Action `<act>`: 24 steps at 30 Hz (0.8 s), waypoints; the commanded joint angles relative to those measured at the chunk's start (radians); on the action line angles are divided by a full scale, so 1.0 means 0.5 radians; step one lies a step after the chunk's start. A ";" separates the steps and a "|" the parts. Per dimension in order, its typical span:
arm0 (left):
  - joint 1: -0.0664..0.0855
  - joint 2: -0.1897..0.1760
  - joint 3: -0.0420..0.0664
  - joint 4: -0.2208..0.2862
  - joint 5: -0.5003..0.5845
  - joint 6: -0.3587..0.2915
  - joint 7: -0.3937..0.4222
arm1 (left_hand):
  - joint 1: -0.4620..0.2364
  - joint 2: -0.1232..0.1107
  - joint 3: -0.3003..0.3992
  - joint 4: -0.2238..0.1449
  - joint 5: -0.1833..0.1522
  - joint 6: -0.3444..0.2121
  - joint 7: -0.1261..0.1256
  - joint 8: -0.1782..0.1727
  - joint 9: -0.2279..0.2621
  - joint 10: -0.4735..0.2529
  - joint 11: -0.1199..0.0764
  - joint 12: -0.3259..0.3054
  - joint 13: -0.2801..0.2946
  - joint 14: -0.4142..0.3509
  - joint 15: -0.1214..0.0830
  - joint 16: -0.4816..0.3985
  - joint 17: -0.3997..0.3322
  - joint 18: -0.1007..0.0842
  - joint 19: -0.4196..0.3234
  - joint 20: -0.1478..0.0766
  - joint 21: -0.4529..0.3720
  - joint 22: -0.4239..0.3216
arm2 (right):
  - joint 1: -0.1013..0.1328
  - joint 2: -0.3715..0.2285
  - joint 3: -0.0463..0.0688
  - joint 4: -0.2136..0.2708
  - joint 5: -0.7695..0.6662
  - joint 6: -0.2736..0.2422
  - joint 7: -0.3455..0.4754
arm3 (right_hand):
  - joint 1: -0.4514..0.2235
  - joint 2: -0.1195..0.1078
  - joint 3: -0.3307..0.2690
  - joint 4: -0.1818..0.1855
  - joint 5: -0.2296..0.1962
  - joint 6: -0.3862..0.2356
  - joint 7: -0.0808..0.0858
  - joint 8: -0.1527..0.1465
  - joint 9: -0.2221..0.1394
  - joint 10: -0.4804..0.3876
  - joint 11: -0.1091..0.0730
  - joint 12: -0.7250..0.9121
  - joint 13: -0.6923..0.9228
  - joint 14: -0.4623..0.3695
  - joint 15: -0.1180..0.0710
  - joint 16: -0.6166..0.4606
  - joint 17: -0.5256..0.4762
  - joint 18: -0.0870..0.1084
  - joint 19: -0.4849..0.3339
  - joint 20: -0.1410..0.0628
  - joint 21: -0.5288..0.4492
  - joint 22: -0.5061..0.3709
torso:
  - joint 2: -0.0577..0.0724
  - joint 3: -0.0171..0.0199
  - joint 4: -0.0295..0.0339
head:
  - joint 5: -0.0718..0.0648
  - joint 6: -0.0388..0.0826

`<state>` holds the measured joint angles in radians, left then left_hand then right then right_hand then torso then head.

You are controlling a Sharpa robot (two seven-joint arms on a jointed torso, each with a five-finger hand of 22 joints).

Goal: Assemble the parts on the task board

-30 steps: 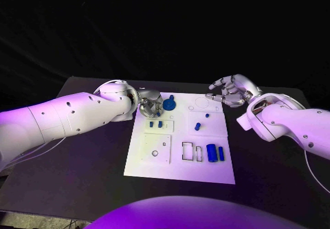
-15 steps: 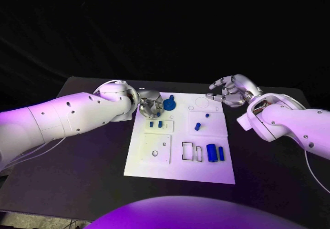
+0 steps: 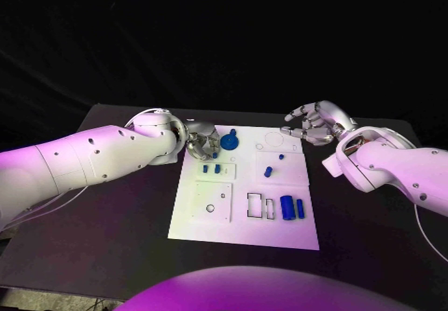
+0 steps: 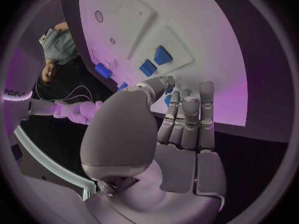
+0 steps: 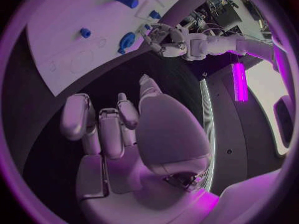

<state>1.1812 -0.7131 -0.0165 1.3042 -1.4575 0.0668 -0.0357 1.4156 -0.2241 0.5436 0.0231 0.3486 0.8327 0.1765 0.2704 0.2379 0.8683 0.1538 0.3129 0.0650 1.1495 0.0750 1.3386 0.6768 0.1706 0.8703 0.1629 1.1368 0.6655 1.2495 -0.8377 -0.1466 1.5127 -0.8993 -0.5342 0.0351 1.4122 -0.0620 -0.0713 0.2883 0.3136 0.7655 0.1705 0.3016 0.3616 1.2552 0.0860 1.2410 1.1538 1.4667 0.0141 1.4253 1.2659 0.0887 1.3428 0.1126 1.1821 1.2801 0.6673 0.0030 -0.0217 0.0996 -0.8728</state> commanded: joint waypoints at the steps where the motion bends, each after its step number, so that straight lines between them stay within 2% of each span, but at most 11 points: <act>1: 0.000 -0.016 0.001 0.008 0.008 -0.055 0.017 | 0.009 -0.011 0.003 -0.011 0.007 -0.019 0.002 -0.015 -0.004 -0.014 -0.001 -0.008 -0.003 -0.010 0.000 -0.012 0.000 0.030 0.000 0.010 -0.010 -0.002 | -0.001 -0.008 0.000 -0.009 -0.023 0.040 -0.016 | 0.027 0.004 0.023 0.002 0.013 -0.028 -0.004 0.019 -0.011 -0.367 -0.009 -0.505 -0.538 0.018 -0.018 -0.103 -0.142 0.054 -0.093 -0.006 -0.165 -0.110 | -0.001 -0.0024 -0.002 | -0.003 0.000; 2: 0.000 -0.024 0.001 0.011 0.013 -0.089 0.034 | 0.016 -0.009 0.003 -0.017 0.012 -0.010 0.018 -0.014 -0.004 0.002 -0.005 -0.002 0.001 0.000 -0.003 -0.006 0.012 0.032 0.002 0.009 -0.007 -0.001 | -0.001 -0.011 0.000 -0.013 -0.028 0.049 -0.016 | 0.039 0.003 0.031 0.004 0.015 -0.028 -0.004 0.023 -0.013 -0.487 -0.010 -0.682 -0.716 0.001 -0.022 -0.141 -0.197 0.067 -0.129 -0.007 -0.234 -0.158 | -0.001 -0.0030 -0.002 | -0.001 0.000; 4: 0.000 -0.042 0.003 0.018 0.048 -0.164 0.072 | 0.027 -0.007 0.014 -0.027 0.019 0.013 0.035 -0.011 -0.006 0.037 -0.012 0.009 0.004 0.018 -0.009 0.005 0.026 0.033 0.011 0.004 0.005 0.002 | -0.001 -0.020 0.000 -0.017 -0.034 0.068 0.001 | 0.117 -0.006 0.079 -0.003 0.011 -0.014 -0.006 0.037 -0.016 -0.550 -0.014 -0.905 -0.880 -0.036 -0.026 -0.228 -0.306 0.084 -0.179 -0.009 -0.344 -0.230 | -0.001 -0.0031 -0.001 | -0.005 0.000; 5: 0.000 -0.053 0.007 0.021 0.085 -0.212 0.096 | 0.028 -0.008 0.019 -0.028 0.021 0.018 0.040 -0.012 -0.007 0.046 -0.014 0.011 0.005 0.024 -0.011 0.008 0.029 0.033 0.013 0.003 0.009 0.004 | -0.001 -0.026 0.000 -0.017 -0.039 0.083 0.012 | 0.172 -0.058 0.138 0.015 -0.024 -0.005 0.002 0.035 -0.028 -0.476 -0.011 -1.125 -1.081 -0.040 -0.020 -0.262 -0.337 0.084 -0.183 -0.008 -0.383 -0.251 | -0.001 -0.0033 -0.001 | -0.009 0.000; 6: 0.000 -0.062 0.012 0.024 0.121 -0.250 0.116 | 0.028 -0.008 0.021 -0.028 0.021 0.020 0.041 -0.012 -0.007 0.051 -0.014 0.012 0.005 0.025 -0.011 0.009 0.028 0.033 0.014 0.002 0.011 0.004 | -0.001 -0.031 0.000 -0.017 -0.043 0.097 0.017 | 0.229 -0.043 0.222 0.003 -0.018 0.015 0.009 0.033 -0.037 -0.569 0.003 -1.322 -1.222 -0.053 -0.014 -0.294 -0.376 0.093 -0.203 -0.005 -0.435 -0.284 | -0.003 -0.0020 0.000 | -0.016 0.000; 7: 0.000 -0.075 0.019 0.029 0.174 -0.296 0.140 | 0.024 -0.011 0.020 -0.027 0.020 0.023 0.043 -0.012 -0.007 0.056 -0.014 0.014 0.005 0.026 -0.012 0.009 0.026 0.033 0.015 0.001 0.012 0.004 | -0.001 -0.036 0.000 -0.018 -0.055 0.119 0.023 | 0.245 -0.085 0.296 0.004 -0.028 0.039 0.017 0.017 -0.054 -0.538 0.024 -1.477 -1.369 -0.060 -0.001 -0.313 -0.394 0.095 -0.206 0.007 -0.461 -0.296 | -0.004 -0.0008 0.000 | -0.019 0.000; 10: 0.001 -0.123 0.043 0.049 0.416 -0.382 0.193 | -0.014 -0.038 -0.001 -0.010 0.007 0.031 0.046 -0.018 -0.012 0.057 -0.013 0.006 0.002 0.011 -0.010 0.000 -0.022 0.031 0.013 0.004 0.005 -0.002 | -0.001 -0.045 0.000 -0.027 -0.136 0.207 0.022 | 0.261 -0.191 0.506 -0.003 -0.038 0.118 0.036 -0.025 -0.096 -0.506 0.042 -1.749 -1.639 -0.055 0.019 -0.311 -0.381 0.095 -0.194 0.021 -0.468 -0.286 | -0.006 -0.0003 -0.004 | -0.021 0.000; 12: 0.001 -0.160 0.061 0.063 0.634 -0.382 0.208 | -0.021 -0.042 -0.021 -0.003 0.007 0.026 0.050 -0.029 -0.019 0.025 -0.009 -0.014 0.000 -0.038 -0.005 -0.031 -0.106 0.031 0.003 0.008 -0.015 -0.016 | -0.001 -0.050 0.000 -0.030 -0.245 0.280 -0.001 | 0.271 -0.239 0.597 -0.009 -0.041 0.155 0.032 -0.041 -0.111 -0.465 0.048 -1.808 -1.714 -0.050 0.018 -0.302 -0.368 0.094 -0.185 0.022 -0.455 -0.270 | -0.006 0.0006 -0.006 | -0.016 0.000; 14: 0.002 -0.197 0.074 0.077 0.844 -0.373 0.224 | -0.031 -0.043 -0.057 0.007 0.009 0.028 0.059 -0.038 -0.024 -0.009 -0.001 -0.027 0.001 -0.161 0.002 -0.108 -0.309 0.029 -0.017 0.016 -0.049 -0.037 | -0.001 -0.052 0.000 -0.032 -0.375 0.348 -0.036 | 0.279 -0.305 0.711 -0.021 -0.046 0.203 0.022 -0.056 -0.127 -0.422 0.034 -1.855 -1.782 -0.049 0.014 -0.292 -0.352 0.093 -0.187 0.016 -0.452 -0.257 | -0.009 0.0017 -0.007 | -0.019 0.000; 21: 0.005 -0.304 0.094 0.131 1.619 -0.406 0.378 | -0.029 0.001 -0.206 0.073 0.016 0.042 0.076 -0.064 -0.044 -0.065 0.014 0.000 0.009 -0.334 0.018 -0.283 -0.464 0.028 -0.092 0.036 -0.231 -0.150 | -0.003 -0.039 0.000 -0.054 -0.771 0.544 -0.171 | 0.268 -0.374 0.881 -0.068 -0.033 0.263 0.007 -0.066 -0.143 -0.424 0.034 -1.912 -1.858 -0.070 0.011 -0.310 -0.376 0.099 -0.223 0.015 -0.491 -0.263 | -0.008 -0.0028 -0.001 | -0.040 0.000; 24: 0.004 -0.341 0.096 0.166 1.908 -0.409 0.464 | 0.001 0.013 -0.188 0.076 0.022 0.104 0.065 -0.034 -0.037 0.005 0.000 0.084 0.027 -0.411 0.014 -0.375 -0.530 0.029 -0.133 0.033 -0.309 -0.195 | -0.011 -0.014 -0.001 -0.071 -0.912 0.599 -0.222 | 0.234 -0.386 0.920 -0.073 -0.036 0.286 0.009 -0.059 -0.142 -0.445 0.040 -1.936 -1.887 -0.068 0.016 -0.305 -0.370 0.096 -0.218 0.019 -0.479 -0.248 | -0.005 -0.0037 -0.003 | -0.044 0.000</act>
<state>1.1824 -0.8819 0.0305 1.3778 -0.7866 -0.1101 0.1059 1.4122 -0.2195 0.4433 0.0611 0.3548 0.8785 0.2102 0.2503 0.2176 0.8636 0.1560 0.3519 0.0772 0.9450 0.0824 1.1530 0.4132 0.1704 0.8056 0.1780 0.9846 0.5694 1.2467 -0.8489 -0.1468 1.4793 -1.2014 -0.3252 -0.0209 1.5355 -0.2520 0.3858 0.2508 0.2963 0.8669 0.1742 0.2744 0.2914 1.0499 0.1018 0.2751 0.2109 1.4398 0.0197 1.2743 1.0805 0.1311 1.2354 0.1199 0.9390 1.1551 0.6630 0.0024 -0.0228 0.0799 -0.8728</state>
